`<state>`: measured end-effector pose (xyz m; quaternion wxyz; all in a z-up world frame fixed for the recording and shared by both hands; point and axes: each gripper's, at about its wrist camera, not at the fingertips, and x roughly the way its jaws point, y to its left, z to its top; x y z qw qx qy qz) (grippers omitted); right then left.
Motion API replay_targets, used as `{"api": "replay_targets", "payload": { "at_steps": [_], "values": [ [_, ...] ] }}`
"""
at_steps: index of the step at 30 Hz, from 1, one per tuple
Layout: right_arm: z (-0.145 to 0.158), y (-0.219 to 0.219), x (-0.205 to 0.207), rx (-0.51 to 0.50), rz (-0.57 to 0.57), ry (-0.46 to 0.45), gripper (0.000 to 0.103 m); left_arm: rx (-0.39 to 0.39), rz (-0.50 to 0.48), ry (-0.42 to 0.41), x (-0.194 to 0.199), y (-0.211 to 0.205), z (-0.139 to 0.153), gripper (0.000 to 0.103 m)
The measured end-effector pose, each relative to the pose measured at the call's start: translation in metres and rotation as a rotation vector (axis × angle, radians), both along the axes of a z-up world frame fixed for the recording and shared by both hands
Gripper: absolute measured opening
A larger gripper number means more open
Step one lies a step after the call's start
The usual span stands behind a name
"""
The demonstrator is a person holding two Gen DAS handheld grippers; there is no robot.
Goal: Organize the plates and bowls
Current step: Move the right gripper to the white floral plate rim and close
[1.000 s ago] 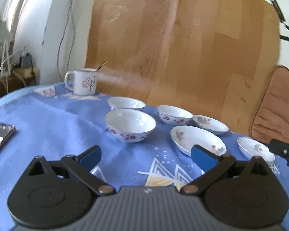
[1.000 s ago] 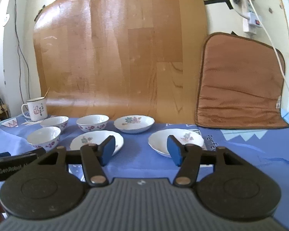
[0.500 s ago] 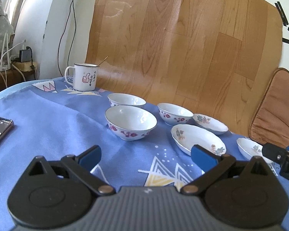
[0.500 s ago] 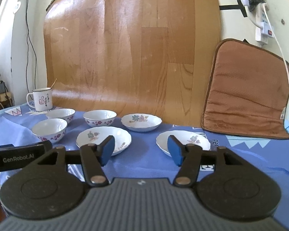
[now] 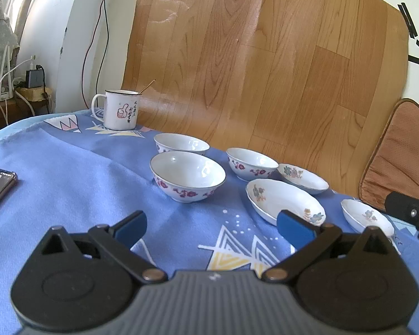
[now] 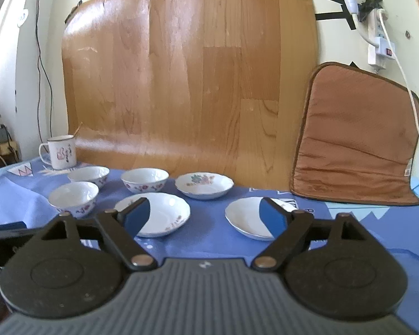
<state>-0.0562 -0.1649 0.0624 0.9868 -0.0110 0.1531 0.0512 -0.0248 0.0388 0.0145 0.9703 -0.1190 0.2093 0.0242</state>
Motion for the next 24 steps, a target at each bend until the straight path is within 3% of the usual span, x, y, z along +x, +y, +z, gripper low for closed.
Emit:
{"api": "replay_targets", "payload": {
  "at_steps": [5, 10, 15, 24],
  "values": [
    [0.002, 0.001, 0.004, 0.007, 0.031, 0.024, 0.087, 0.001, 0.000, -0.001, 0.000, 0.000, 0.000, 0.103],
    [-0.001, 0.005, 0.012, 0.014, 0.061, 0.070, 0.068, -0.001, 0.005, -0.001, 0.000, 0.001, 0.000, 0.103],
    [-0.006, 0.007, 0.024, 0.034, 0.094, 0.136, 0.060, -0.004, -0.005, -0.002, 0.000, 0.001, -0.001, 0.103],
    [-0.016, 0.003, 0.079, 0.058, 0.077, 0.241, 0.055, 0.011, -0.020, -0.014, -0.001, -0.003, 0.000, 0.103]
  ]
}}
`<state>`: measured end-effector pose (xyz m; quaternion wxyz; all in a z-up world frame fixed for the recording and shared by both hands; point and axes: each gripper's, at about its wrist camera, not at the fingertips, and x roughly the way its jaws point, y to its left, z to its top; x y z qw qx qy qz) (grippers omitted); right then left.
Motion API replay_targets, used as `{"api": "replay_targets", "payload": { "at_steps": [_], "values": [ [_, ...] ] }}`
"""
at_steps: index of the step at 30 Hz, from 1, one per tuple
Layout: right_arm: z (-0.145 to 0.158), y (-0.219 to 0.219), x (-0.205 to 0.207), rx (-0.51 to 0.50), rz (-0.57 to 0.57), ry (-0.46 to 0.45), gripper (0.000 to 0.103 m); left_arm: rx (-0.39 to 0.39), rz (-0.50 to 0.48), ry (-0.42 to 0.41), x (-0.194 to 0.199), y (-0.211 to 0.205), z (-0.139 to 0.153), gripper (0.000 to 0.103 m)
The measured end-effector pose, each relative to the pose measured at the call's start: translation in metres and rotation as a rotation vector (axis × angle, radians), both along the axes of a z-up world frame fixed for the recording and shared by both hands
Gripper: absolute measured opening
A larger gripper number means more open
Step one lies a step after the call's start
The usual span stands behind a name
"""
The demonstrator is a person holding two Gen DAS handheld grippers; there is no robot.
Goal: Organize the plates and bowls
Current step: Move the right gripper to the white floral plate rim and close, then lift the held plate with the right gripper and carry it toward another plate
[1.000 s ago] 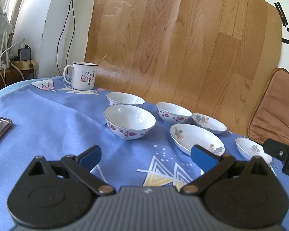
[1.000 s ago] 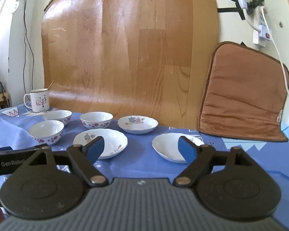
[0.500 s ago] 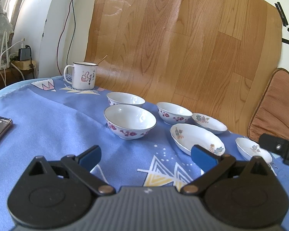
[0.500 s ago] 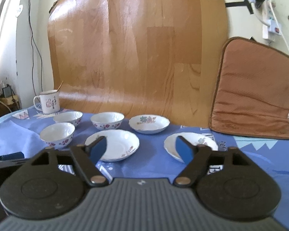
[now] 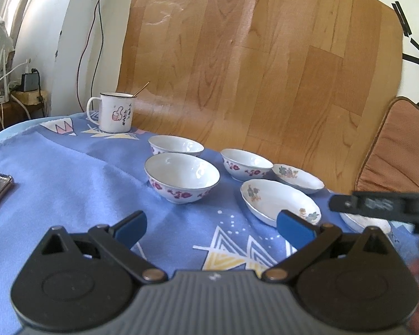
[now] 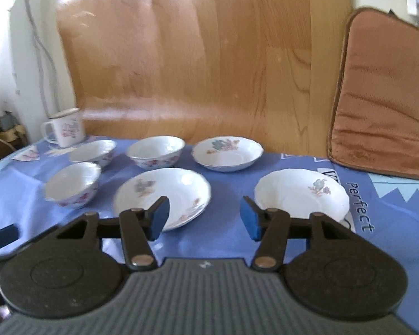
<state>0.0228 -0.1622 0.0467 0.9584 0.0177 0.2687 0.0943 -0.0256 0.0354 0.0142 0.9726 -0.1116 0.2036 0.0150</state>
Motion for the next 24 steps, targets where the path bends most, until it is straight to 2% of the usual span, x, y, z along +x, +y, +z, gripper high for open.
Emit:
{"api": "replay_targets", "payload": {
  "at_steps": [1, 5, 6, 8, 9, 12, 18, 22, 24],
  "values": [
    [-0.003, -0.001, 0.013, -0.005, -0.010, 0.026, 0.050, 0.006, 0.000, -0.003, 0.000, -0.001, 0.000, 0.103],
    [-0.018, -0.002, 0.055, 0.014, -0.022, 0.159, 0.043, 0.031, -0.004, -0.017, -0.003, -0.006, 0.001, 0.102],
    [-0.022, -0.003, 0.064, 0.041, -0.011, 0.194, 0.038, 0.038, -0.006, -0.020, -0.003, -0.007, 0.002, 0.101],
    [-0.025, -0.002, 0.070, 0.087, 0.016, 0.230, 0.020, 0.053, -0.010, -0.025, -0.004, -0.010, 0.002, 0.098],
    [-0.024, -0.001, 0.070, 0.110, 0.039, 0.240, 0.016, 0.061, -0.015, -0.027, -0.005, -0.012, 0.002, 0.096],
    [-0.016, 0.002, 0.059, 0.100, 0.051, 0.242, 0.014, 0.078, -0.028, -0.024, -0.004, -0.015, 0.002, 0.091],
    [-0.007, -0.026, 0.013, 0.162, 0.083, 0.270, 0.015, 0.068, -0.060, -0.004, -0.002, -0.015, 0.002, 0.091],
    [-0.003, -0.058, -0.034, 0.203, 0.074, 0.272, 0.014, 0.057, -0.136, 0.015, 0.001, -0.016, 0.000, 0.091],
    [-0.003, -0.074, -0.057, 0.201, 0.067, 0.265, 0.014, 0.040, -0.211, 0.034, 0.002, -0.017, 0.000, 0.091]
  ]
}}
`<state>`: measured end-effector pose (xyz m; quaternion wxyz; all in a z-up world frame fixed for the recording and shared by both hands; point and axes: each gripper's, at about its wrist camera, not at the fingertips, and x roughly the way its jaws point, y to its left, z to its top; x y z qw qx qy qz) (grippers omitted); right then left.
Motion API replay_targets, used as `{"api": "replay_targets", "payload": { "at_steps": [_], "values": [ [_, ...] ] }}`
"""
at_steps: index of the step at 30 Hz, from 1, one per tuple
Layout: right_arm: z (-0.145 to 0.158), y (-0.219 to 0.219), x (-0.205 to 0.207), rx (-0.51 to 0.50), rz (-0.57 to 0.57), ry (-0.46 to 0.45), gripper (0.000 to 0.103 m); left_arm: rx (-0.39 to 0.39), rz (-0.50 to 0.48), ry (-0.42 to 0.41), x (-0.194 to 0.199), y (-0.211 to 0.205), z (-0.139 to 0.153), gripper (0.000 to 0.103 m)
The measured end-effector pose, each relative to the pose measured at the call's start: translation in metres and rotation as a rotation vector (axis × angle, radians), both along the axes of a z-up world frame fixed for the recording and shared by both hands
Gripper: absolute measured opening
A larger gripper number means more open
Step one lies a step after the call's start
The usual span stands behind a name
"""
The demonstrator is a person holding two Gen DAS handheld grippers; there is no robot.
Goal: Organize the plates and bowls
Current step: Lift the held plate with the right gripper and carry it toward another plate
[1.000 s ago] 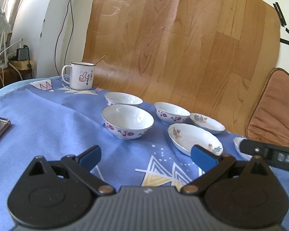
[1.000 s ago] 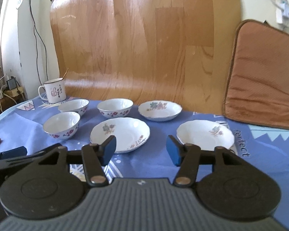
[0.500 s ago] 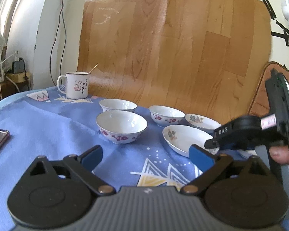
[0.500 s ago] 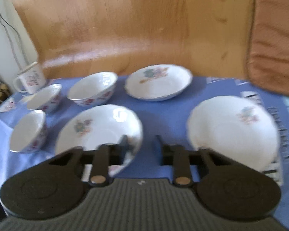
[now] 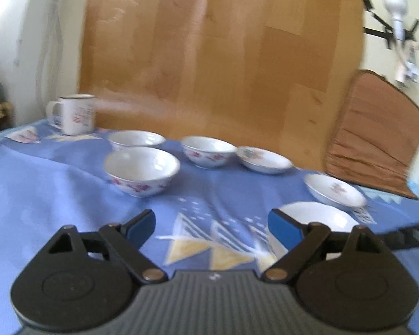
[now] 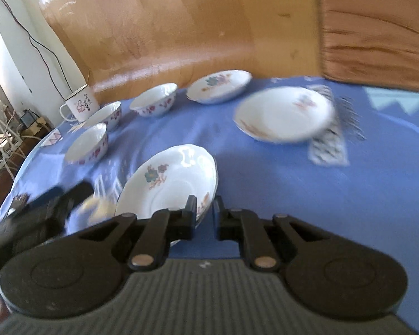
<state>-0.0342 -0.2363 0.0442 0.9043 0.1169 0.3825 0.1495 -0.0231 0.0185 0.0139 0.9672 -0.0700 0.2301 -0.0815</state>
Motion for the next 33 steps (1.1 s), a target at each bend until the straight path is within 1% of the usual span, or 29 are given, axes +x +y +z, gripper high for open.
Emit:
{"api": "replay_targets", "payload": {
  "at_steps": [1, 2, 3, 4, 6, 8, 9, 11, 12, 13, 14, 16, 17, 18, 19, 21, 24, 28, 33],
  "values": [
    [0.000, -0.006, -0.011, -0.005, -0.006, -0.004, 0.014, -0.003, -0.026, 0.014, 0.001, -0.002, 0.000, 0.090],
    [-0.001, -0.012, -0.020, -0.012, -0.014, -0.008, 0.014, -0.004, -0.048, 0.030, 0.002, -0.004, 0.000, 0.085],
    [-0.001, -0.017, -0.028, -0.019, -0.023, -0.009, 0.014, -0.004, -0.075, 0.050, 0.002, -0.007, 0.001, 0.078],
    [-0.002, -0.023, -0.037, -0.020, -0.034, -0.005, 0.014, -0.006, -0.095, 0.065, 0.002, -0.010, 0.002, 0.075],
    [-0.007, -0.028, -0.043, -0.005, -0.054, 0.003, 0.014, -0.025, -0.151, 0.101, 0.001, -0.020, 0.006, 0.067],
    [-0.010, -0.031, -0.043, 0.017, -0.069, 0.002, 0.014, -0.043, -0.207, 0.145, 0.001, -0.032, 0.010, 0.063],
    [-0.011, -0.032, -0.044, 0.026, -0.073, -0.001, 0.014, -0.057, -0.243, 0.182, 0.002, -0.039, 0.010, 0.060],
    [-0.012, -0.032, -0.045, 0.035, -0.080, -0.009, 0.015, -0.062, -0.289, 0.240, 0.006, -0.049, 0.009, 0.054],
    [-0.012, -0.032, -0.046, 0.038, -0.080, -0.012, 0.016, -0.056, -0.307, 0.267, 0.007, -0.055, 0.007, 0.050],
    [-0.013, -0.034, -0.048, 0.044, -0.079, -0.016, 0.016, -0.045, -0.312, 0.290, 0.010, -0.059, 0.005, 0.048],
    [-0.015, -0.035, -0.048, 0.051, -0.076, -0.017, 0.016, -0.032, -0.307, 0.317, 0.012, -0.063, 0.002, 0.045],
    [-0.018, -0.038, -0.048, 0.070, -0.073, -0.021, 0.015, -0.020, -0.291, 0.313, 0.011, -0.067, 0.000, 0.036],
    [-0.019, -0.040, -0.049, 0.078, -0.072, -0.025, 0.015, -0.030, -0.292, 0.324, 0.012, -0.068, 0.000, 0.027],
    [-0.019, -0.041, -0.050, 0.084, -0.070, -0.028, 0.015, -0.053, -0.303, 0.342, 0.013, -0.070, -0.001, 0.014],
    [-0.019, -0.042, -0.051, 0.088, -0.069, -0.033, 0.015, -0.078, -0.313, 0.365, 0.015, -0.070, -0.001, 0.015],
    [-0.017, -0.044, -0.055, 0.072, -0.081, -0.052, 0.015, -0.068, -0.312, 0.366, 0.013, -0.080, 0.001, 0.015],
    [-0.012, -0.057, -0.067, 0.039, -0.124, -0.096, 0.014, -0.066, -0.359, 0.367, 0.012, -0.100, 0.006, 0.015],
    [-0.005, -0.092, -0.085, 0.013, -0.217, -0.129, 0.014, -0.043, -0.452, 0.354, 0.012, -0.148, 0.012, 0.015],
    [-0.003, -0.139, -0.111, -0.015, -0.351, -0.137, 0.014, 0.008, -0.570, 0.333, 0.004, -0.218, 0.012, 0.015]
  ]
}}
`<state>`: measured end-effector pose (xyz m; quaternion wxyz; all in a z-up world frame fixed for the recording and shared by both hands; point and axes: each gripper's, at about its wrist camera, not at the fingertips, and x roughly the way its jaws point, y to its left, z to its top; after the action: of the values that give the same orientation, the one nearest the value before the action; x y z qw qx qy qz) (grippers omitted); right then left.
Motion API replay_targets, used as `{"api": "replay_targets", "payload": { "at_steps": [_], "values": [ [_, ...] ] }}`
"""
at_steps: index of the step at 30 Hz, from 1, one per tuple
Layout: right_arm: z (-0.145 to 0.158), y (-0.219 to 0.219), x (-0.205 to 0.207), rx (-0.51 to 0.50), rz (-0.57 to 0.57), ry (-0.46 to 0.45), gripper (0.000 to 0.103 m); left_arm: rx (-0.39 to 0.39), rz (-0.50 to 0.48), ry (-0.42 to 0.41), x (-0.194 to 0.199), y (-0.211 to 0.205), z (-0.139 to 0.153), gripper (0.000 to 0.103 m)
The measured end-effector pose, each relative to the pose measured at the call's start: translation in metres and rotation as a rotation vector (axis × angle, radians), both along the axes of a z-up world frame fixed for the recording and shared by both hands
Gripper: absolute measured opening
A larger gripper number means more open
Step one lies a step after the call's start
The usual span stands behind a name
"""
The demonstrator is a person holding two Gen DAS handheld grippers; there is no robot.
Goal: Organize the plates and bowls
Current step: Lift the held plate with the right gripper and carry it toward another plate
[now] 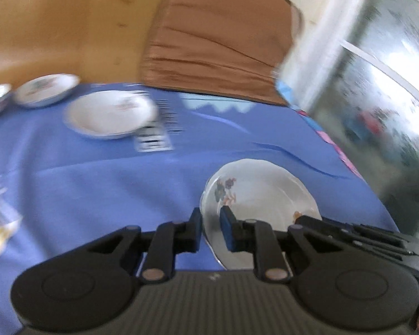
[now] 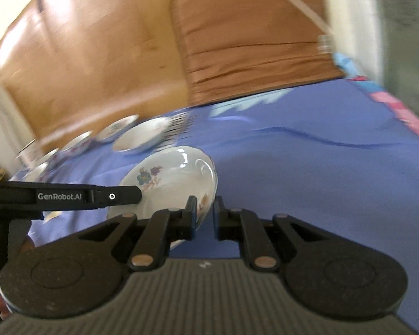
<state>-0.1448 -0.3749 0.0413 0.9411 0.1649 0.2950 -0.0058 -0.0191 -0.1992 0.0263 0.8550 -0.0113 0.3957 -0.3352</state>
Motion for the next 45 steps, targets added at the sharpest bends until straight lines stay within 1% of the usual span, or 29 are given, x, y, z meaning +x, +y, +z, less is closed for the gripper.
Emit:
{"api": "replay_targets", "payload": {
  "at_steps": [3, 6, 8, 9, 11, 13, 14, 16, 18, 20, 23, 24, 26, 28, 29, 30, 32, 34, 36, 39, 40, 41, 42, 44, 45],
  "values": [
    [-0.004, -0.024, -0.010, 0.011, -0.067, 0.011, 0.014, 0.019, -0.050, -0.016, -0.002, -0.033, -0.006, 0.015],
    [-0.011, -0.037, -0.014, 0.025, -0.111, 0.025, 0.014, 0.039, -0.068, -0.018, -0.002, -0.050, -0.014, 0.016],
    [-0.017, -0.039, -0.015, 0.036, -0.120, 0.032, 0.015, 0.044, -0.062, -0.038, -0.003, -0.053, -0.017, 0.017],
    [-0.018, -0.037, -0.016, 0.038, -0.123, 0.027, 0.017, 0.055, -0.063, -0.048, -0.003, -0.055, -0.017, 0.019],
    [-0.018, -0.033, -0.014, 0.017, -0.129, 0.024, 0.018, 0.058, -0.059, -0.052, -0.007, -0.050, -0.013, 0.020],
    [-0.016, -0.035, -0.014, 0.009, -0.159, 0.012, 0.042, 0.050, -0.048, -0.060, -0.006, -0.042, -0.007, 0.025],
    [-0.013, -0.039, -0.016, 0.013, -0.182, -0.013, 0.043, 0.042, -0.037, -0.069, -0.006, -0.035, -0.002, 0.028],
    [-0.001, -0.043, -0.020, 0.008, -0.219, -0.065, 0.043, 0.016, 0.002, -0.094, -0.001, -0.013, 0.007, 0.030],
    [0.011, -0.041, -0.019, 0.014, -0.214, -0.105, 0.043, 0.002, 0.063, -0.120, 0.009, 0.014, 0.012, 0.030],
    [0.020, -0.033, -0.010, 0.023, -0.170, -0.124, 0.043, 0.002, 0.143, -0.141, 0.019, 0.043, 0.014, 0.030],
    [0.026, -0.012, 0.013, 0.065, -0.062, -0.117, 0.043, 0.041, 0.290, -0.160, 0.034, 0.095, 0.009, 0.030],
    [0.027, -0.004, 0.021, 0.084, -0.026, -0.109, 0.043, 0.072, 0.336, -0.169, 0.038, 0.112, 0.004, 0.030],
    [0.029, 0.011, 0.042, 0.130, 0.036, -0.079, 0.043, 0.118, 0.398, -0.176, 0.043, 0.140, -0.005, 0.030],
    [0.031, 0.022, 0.071, 0.192, 0.077, -0.042, 0.043, 0.127, 0.446, -0.156, 0.046, 0.168, -0.016, 0.030],
    [0.032, 0.026, 0.088, 0.214, 0.076, -0.022, 0.043, 0.115, 0.466, -0.144, 0.047, 0.178, -0.020, 0.029],
    [0.033, 0.029, 0.107, 0.227, 0.066, 0.001, 0.044, 0.085, 0.476, -0.161, 0.044, 0.188, -0.021, 0.030],
    [0.032, 0.035, 0.141, 0.225, 0.034, 0.043, 0.047, 0.037, 0.488, -0.162, 0.043, 0.197, -0.022, 0.030],
    [0.024, 0.039, 0.169, 0.230, -0.003, 0.099, 0.051, 0.011, 0.490, -0.178, 0.042, 0.201, -0.021, 0.031],
    [0.009, 0.040, 0.197, 0.282, -0.019, 0.174, 0.051, -0.001, 0.486, -0.195, 0.040, 0.200, -0.020, 0.031],
    [-0.010, 0.049, 0.217, 0.286, -0.031, 0.254, 0.051, -0.016, 0.486, -0.203, 0.037, 0.200, -0.020, 0.034],
    [-0.016, 0.053, 0.220, 0.281, -0.032, 0.263, 0.052, -0.024, 0.489, -0.199, 0.037, 0.201, -0.020, 0.034],
    [-0.014, 0.058, 0.219, 0.260, -0.036, 0.240, 0.052, -0.034, 0.490, -0.195, 0.037, 0.204, -0.020, 0.035],
    [-0.014, 0.062, 0.222, 0.235, -0.031, 0.243, 0.052, -0.043, 0.492, -0.190, 0.037, 0.205, -0.021, 0.037],
    [-0.012, 0.067, 0.225, 0.233, -0.016, 0.247, 0.039, -0.061, 0.496, -0.178, 0.039, 0.208, -0.022, 0.037],
    [-0.013, 0.069, 0.226, 0.233, -0.008, 0.261, 0.028, -0.070, 0.497, -0.171, 0.040, 0.210, -0.023, 0.037]
  ]
}}
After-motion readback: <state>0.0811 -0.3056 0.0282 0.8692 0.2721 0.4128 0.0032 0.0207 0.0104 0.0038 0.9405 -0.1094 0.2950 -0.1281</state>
